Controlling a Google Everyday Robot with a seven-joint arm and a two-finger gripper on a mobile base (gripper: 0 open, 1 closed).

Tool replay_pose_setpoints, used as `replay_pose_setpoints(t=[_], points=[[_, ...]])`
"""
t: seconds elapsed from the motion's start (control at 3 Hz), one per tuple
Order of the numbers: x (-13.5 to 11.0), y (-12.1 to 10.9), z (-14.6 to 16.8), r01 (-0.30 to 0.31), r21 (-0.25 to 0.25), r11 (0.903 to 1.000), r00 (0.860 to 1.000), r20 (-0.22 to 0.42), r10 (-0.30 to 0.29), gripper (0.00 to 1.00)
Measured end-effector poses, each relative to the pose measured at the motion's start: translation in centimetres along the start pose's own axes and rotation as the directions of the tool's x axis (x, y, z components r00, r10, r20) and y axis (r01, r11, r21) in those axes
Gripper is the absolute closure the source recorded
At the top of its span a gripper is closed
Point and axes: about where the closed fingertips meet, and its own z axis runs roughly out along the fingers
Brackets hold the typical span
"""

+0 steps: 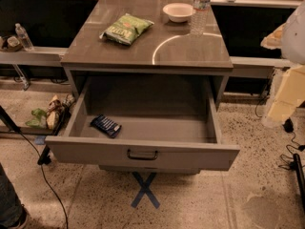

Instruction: Pick rxbar blueberry from top drawer and place on counter

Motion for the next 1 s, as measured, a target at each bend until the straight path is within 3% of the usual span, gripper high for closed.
replay_pose_setpoints(t=[0.33,0.67,1.0], points=[[0.0,0.0,0.0,0.000,0.000,1.0000,1.000,0.000,0.000,0.00],[-2.5,0.0,2.7,-0.011,0.004,0.9999,0.999,0.037,0.010,0.00],[-6.7,-0.2,6.9,-0.025,0.002,0.9997,0.995,0.096,0.024,0.00]])
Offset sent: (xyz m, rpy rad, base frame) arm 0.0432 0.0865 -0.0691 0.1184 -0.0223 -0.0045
